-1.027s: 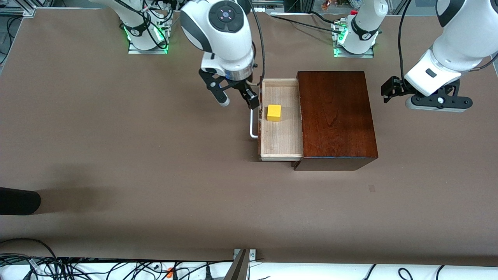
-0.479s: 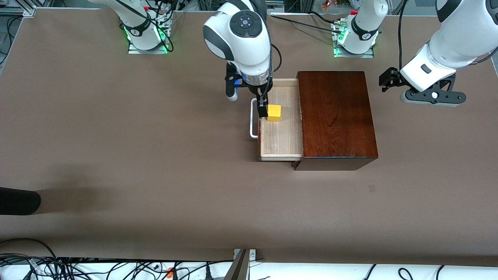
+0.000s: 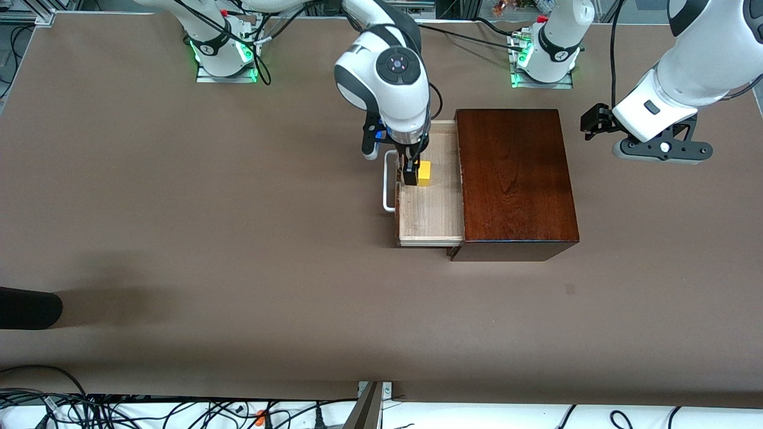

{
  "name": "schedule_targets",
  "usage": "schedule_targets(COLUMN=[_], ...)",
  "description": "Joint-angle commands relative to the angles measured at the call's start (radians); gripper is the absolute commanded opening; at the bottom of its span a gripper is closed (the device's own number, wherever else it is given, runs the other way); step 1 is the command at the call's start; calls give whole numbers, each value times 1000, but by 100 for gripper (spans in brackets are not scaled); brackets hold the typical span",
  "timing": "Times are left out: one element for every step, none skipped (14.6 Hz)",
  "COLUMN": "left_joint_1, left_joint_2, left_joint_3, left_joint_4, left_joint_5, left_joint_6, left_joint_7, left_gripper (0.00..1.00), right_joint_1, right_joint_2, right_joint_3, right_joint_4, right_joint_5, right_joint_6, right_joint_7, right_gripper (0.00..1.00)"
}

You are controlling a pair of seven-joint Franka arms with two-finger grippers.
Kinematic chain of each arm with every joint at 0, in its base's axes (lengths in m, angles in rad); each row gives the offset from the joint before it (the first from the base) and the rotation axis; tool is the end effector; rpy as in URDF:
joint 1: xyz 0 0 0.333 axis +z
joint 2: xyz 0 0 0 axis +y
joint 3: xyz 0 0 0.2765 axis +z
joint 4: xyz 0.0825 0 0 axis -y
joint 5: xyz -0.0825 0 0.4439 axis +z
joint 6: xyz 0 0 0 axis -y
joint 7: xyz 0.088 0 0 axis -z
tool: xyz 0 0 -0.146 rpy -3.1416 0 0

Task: Open drawer, take yellow block, close drawer
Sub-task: 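Lower the right gripper into the drawer and grasp the yellow cube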

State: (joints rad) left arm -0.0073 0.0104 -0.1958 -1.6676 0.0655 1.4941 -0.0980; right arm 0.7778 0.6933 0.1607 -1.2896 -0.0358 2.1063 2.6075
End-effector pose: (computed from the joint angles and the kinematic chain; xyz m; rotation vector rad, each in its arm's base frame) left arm 0.5852 -0.1100 0.4839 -3.0357 0.1615 0.2623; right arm 0.4838 0.6191 0.2618 -1.9996 2.2672 0.1409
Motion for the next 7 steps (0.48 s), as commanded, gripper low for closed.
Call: schedule_targets(left_joint_1=[-3, -3, -3, -3, -3, -3, -3], left_joint_2=[49, 57, 63, 74, 80, 89, 95], left_joint_3=[1, 1, 1, 1, 1, 1, 3], left_joint_4=[38, 37, 37, 37, 37, 37, 37], left_joint_5=[-16, -12, -9, -9, -7, -7, -6], left_joint_6=[26, 50, 72, 84, 95, 115, 132], left_joint_7=[11, 9, 11, 9, 9, 9, 9], left_gripper=[100, 100, 100, 100, 100, 100, 100], right_joint_1=[17, 17, 17, 17, 17, 17, 18], right_joint_2=[34, 35, 37, 38, 41, 49, 57], right_joint_3=[-10, -10, -9, -10, -10, -10, -10], right_joint_4=[33, 33, 33, 33, 33, 33, 33], right_joint_5=[-27, -39, -45, -55, -71, -81, -82], right_joint_6=[11, 11, 18, 24, 26, 35, 41], right_joint_7=[46, 46, 46, 46, 45, 45, 45], right_gripper=[100, 100, 100, 100, 100, 100, 100])
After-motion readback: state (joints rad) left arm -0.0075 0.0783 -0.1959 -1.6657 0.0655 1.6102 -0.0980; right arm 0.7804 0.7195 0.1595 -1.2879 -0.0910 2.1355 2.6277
